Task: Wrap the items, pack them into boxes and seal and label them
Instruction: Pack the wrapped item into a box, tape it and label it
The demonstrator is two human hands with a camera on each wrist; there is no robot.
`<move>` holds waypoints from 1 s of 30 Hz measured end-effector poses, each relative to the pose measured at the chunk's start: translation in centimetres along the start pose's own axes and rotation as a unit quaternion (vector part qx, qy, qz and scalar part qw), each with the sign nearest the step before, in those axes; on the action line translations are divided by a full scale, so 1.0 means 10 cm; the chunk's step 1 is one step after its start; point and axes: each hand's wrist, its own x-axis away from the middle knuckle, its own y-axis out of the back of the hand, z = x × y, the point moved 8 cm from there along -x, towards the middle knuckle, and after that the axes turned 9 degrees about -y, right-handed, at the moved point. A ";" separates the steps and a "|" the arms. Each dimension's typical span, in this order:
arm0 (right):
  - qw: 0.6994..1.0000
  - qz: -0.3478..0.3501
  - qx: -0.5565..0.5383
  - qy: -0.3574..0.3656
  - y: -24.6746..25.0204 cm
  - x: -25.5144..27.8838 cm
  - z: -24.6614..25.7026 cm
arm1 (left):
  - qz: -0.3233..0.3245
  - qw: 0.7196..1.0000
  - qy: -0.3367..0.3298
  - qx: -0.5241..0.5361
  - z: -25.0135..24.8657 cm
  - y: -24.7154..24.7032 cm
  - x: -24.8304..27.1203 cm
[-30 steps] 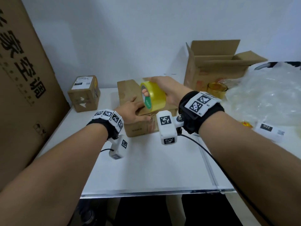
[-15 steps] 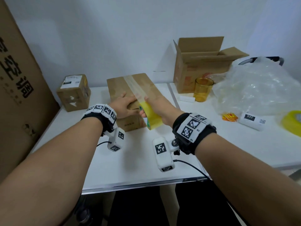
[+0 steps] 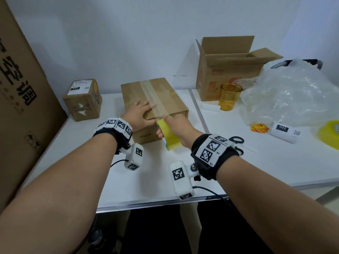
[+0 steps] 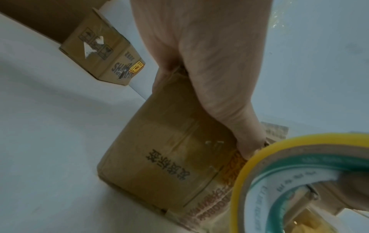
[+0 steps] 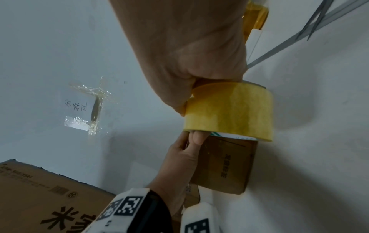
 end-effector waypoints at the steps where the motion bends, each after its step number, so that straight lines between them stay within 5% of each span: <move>1: 1.000 -0.002 0.002 -0.001 -0.01 -0.01 -0.02 | -0.006 1.000 0.000 0.003 0.00 0.00 0.01; 20: 0.999 -0.001 -0.017 -0.039 -0.04 -0.18 -0.34 | -0.087 0.995 0.030 -0.035 -0.10 0.13 0.20; 30: 0.997 -0.006 0.038 -0.062 0.12 -0.33 -0.32 | 0.163 0.978 0.115 0.066 0.02 0.42 0.33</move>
